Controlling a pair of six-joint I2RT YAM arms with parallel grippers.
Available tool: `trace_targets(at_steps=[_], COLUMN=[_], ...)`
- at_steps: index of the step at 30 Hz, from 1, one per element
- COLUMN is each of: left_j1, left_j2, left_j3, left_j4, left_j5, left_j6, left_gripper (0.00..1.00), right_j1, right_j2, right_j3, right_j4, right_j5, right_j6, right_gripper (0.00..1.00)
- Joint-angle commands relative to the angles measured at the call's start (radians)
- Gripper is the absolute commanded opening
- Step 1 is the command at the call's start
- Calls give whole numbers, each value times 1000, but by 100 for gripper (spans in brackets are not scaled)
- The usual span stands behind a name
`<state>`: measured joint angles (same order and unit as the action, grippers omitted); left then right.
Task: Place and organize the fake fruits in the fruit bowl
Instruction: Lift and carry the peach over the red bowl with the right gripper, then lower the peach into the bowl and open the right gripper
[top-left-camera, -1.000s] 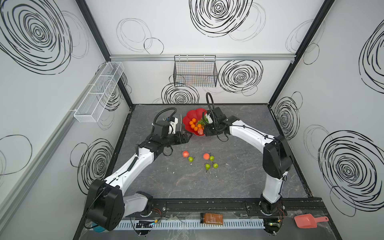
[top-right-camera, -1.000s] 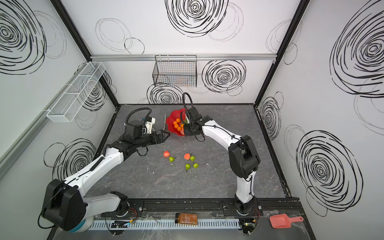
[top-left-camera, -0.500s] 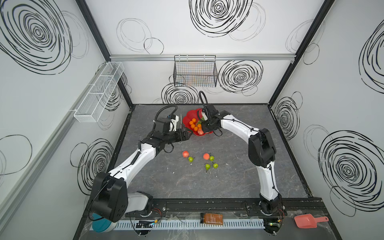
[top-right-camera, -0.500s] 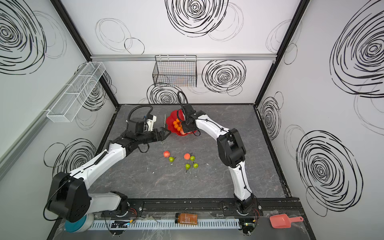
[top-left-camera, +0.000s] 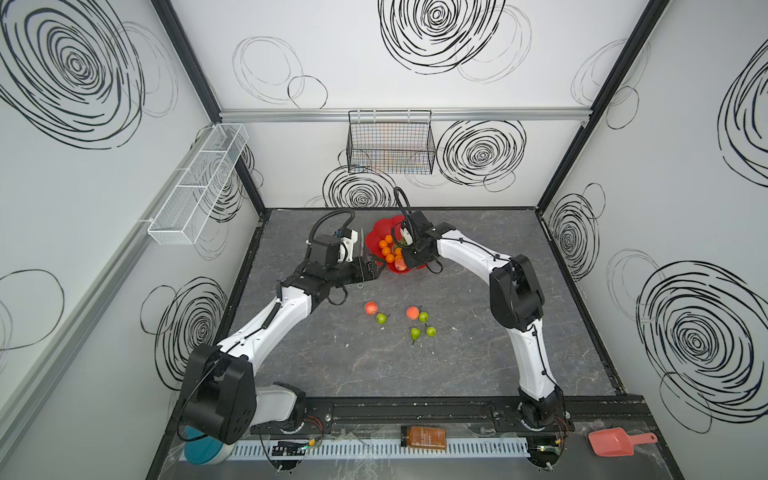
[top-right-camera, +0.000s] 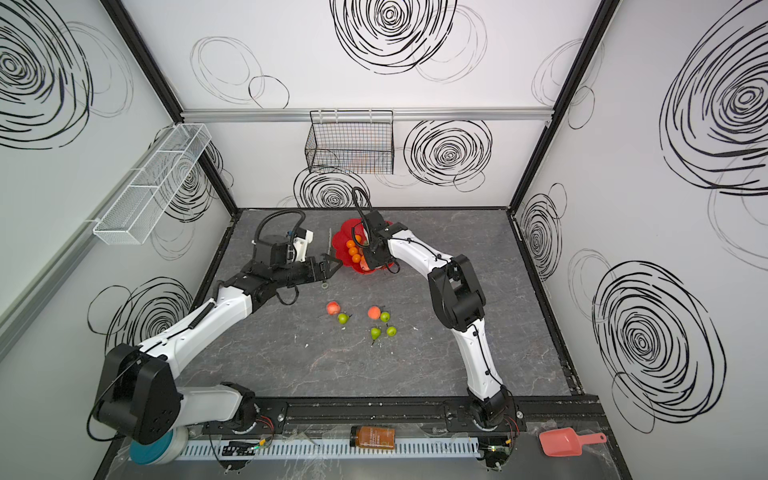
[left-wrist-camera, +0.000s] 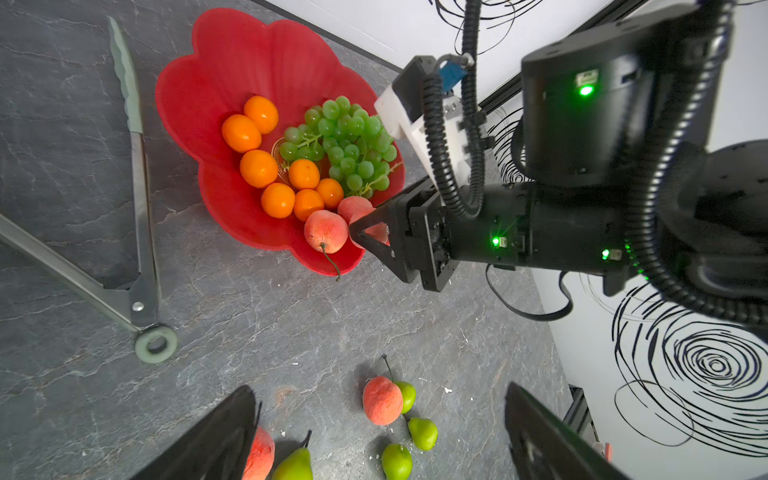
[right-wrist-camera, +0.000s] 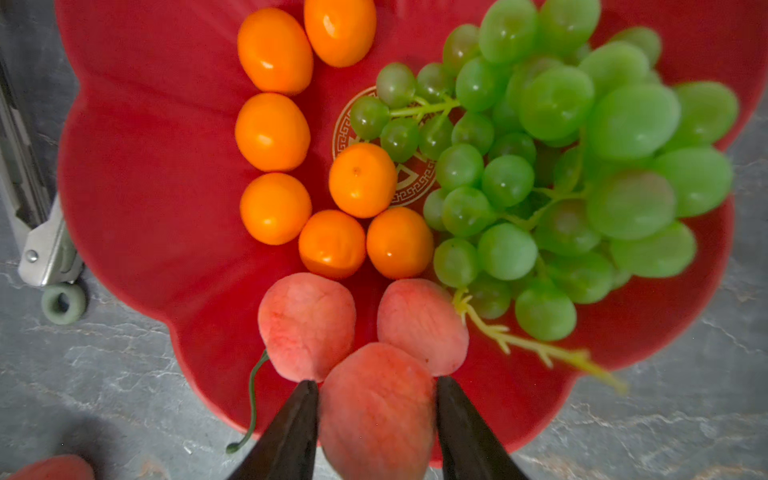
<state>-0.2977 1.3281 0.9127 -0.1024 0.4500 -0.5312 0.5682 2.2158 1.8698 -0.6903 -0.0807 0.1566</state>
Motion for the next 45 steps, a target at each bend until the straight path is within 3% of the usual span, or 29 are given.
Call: trace_targets(at_steps=[1, 26, 38, 45], left_j1=[12, 14, 3, -31], left_j2=[9, 5, -58, -144], left_j3=[-1, -1, -4, -58], left_j4=[46, 40, 4, -21], left_j5=[15, 26, 6, -22], left_j6=[10, 5, 5, -13], left_gripper=[96, 96, 96, 96], right_j1=[3, 2, -7, -5], right_j2=[26, 119, 1, -179], right_j3=[32, 190, 187, 3], right_j4=[-31, -79, -103, -26], right_j5=[5, -24, -24, -43], right_j6=[-17, -16, 1, 41], right_gripper=[48, 57, 63, 63])
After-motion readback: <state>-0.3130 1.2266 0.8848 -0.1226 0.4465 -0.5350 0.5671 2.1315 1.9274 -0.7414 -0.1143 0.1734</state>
